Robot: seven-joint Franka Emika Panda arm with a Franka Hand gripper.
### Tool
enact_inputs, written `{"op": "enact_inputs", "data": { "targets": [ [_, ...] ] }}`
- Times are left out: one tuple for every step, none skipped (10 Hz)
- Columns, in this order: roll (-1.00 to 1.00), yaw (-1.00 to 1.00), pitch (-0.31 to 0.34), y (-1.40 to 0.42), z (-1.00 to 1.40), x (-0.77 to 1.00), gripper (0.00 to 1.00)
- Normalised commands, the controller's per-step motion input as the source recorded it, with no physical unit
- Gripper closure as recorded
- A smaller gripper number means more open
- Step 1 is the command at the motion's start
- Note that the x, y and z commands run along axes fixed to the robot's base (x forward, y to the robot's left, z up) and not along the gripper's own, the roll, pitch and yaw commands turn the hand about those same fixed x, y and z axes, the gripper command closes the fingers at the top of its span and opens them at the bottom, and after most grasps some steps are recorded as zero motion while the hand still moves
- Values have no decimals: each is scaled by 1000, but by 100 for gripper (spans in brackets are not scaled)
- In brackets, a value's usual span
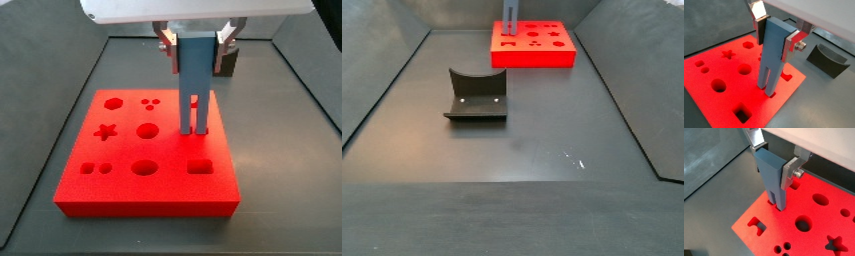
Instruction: Insert the double-square object.
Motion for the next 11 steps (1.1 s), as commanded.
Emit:
{"op": "enact_inputs", "data": {
  "targets": [
    [124,-20,0,177,-197,0,100],
    [124,0,3,191,-174,6,100],
    [34,0,0,0,-31,3,100],
    [0,0,0,-51,-54,0,100],
    [0,-31,26,-231,-177,66,100],
    [31,-54,36,-186,-149,157,100],
    [27,-20,0,-31,0,17,100],
    [16,0,0,0,0,3,100],
    [37,0,3,243,-94,43,100],
    [0,3,0,123,0,0,100],
    [0,0,0,0,-57,0,100]
  ]
}}
